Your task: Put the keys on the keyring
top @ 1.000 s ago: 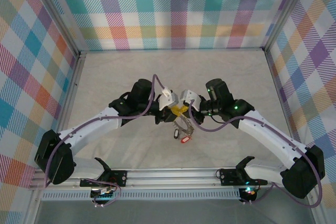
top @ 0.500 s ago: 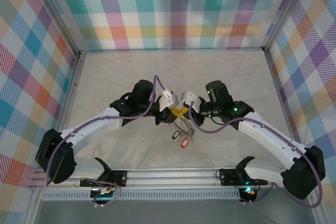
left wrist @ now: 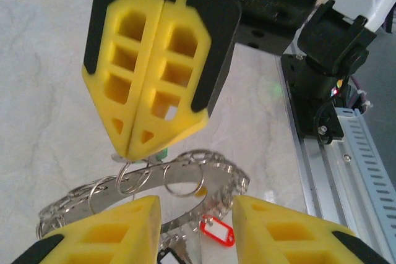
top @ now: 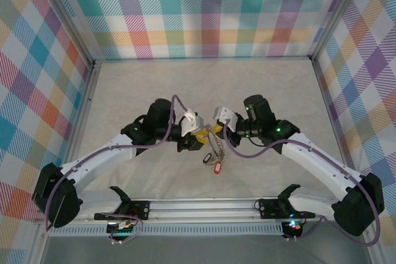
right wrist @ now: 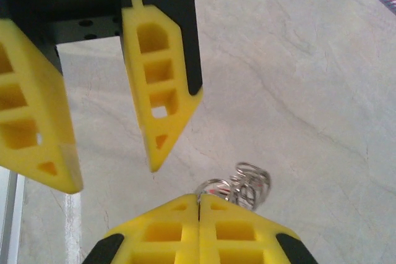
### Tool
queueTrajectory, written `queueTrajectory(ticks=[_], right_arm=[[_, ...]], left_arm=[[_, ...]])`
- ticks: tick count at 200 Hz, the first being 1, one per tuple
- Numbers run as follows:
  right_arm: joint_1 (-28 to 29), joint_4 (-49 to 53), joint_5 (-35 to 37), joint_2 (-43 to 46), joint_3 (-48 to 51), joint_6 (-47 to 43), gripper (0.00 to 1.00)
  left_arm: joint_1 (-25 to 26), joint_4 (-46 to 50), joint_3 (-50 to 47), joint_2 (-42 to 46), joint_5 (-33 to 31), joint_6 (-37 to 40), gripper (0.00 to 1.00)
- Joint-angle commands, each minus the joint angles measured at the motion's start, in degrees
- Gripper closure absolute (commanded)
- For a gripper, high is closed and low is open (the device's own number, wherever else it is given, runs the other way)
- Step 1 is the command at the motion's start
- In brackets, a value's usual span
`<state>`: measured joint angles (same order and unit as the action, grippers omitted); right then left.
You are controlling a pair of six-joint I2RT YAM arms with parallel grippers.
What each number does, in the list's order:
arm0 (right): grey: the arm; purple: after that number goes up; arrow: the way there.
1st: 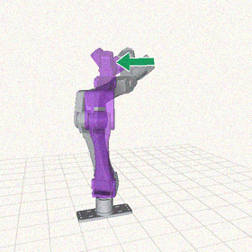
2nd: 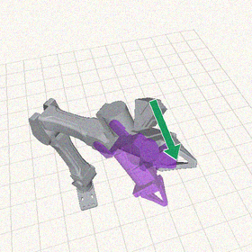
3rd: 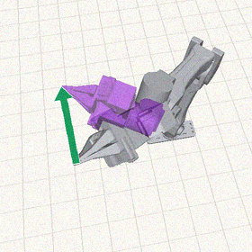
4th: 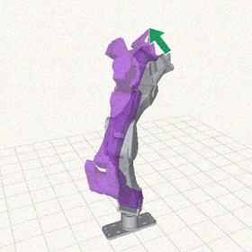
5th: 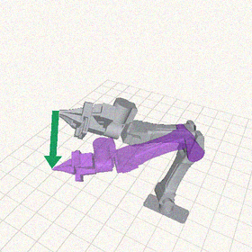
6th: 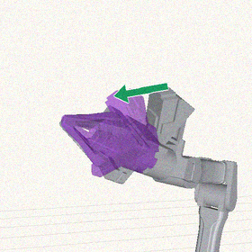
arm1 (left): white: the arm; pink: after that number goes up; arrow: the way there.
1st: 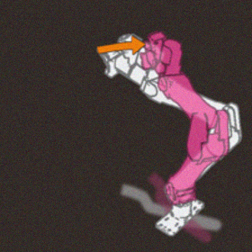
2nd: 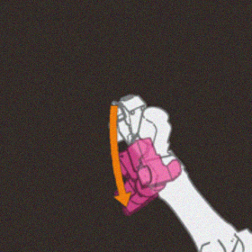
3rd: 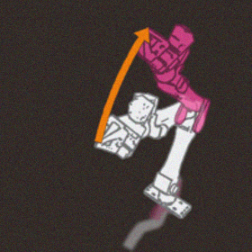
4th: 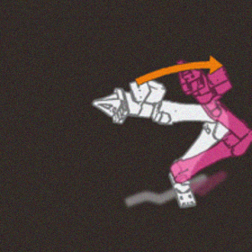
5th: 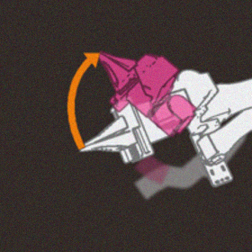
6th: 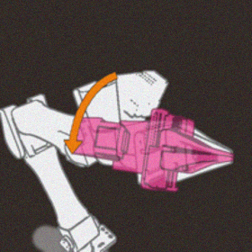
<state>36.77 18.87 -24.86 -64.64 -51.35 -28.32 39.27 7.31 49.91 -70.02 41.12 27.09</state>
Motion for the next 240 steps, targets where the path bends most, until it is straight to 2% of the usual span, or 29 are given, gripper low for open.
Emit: queueTrajectory(ticks=[1,40,75,130,197,240], right_arm=[[0.01,-3.59,-1.32,0.77,-0.33,-0.08,1.00],[-0.04,-3.54,-3.06,0.75,-0.50,-0.68,1.00],[-0.01,-2.58,-5.25,0.81,-0.59,-1.98,1.00],[-0.04,-1.81,-7.80,0.70,-1.01,-4.14,1.00],[-0.03,0.85,-9.30,0.75,-1.73,-6.92,1.00],[-0.04,1.06,-9.45,0.46,-2.00,-7.43,1.00]], left_arm=[[-0.68,-1.95,-1.05,0.11,2.46,-1.30,0.64],[-0.60,-6.07,-1.31,-1.71,1.13,-3.55,0.63],[-0.60,-4.48,-0.08,-2.55,0.35,0.70,0.62],[-1.36,5.17,4.19,-5.85,5.08,14.54,0.63],[-4.93,10.85,8.80,-7.68,9.98,18.44,0.62],[-5.17,11.05,8.16,-8.16,12.08,18.48,0.62]])
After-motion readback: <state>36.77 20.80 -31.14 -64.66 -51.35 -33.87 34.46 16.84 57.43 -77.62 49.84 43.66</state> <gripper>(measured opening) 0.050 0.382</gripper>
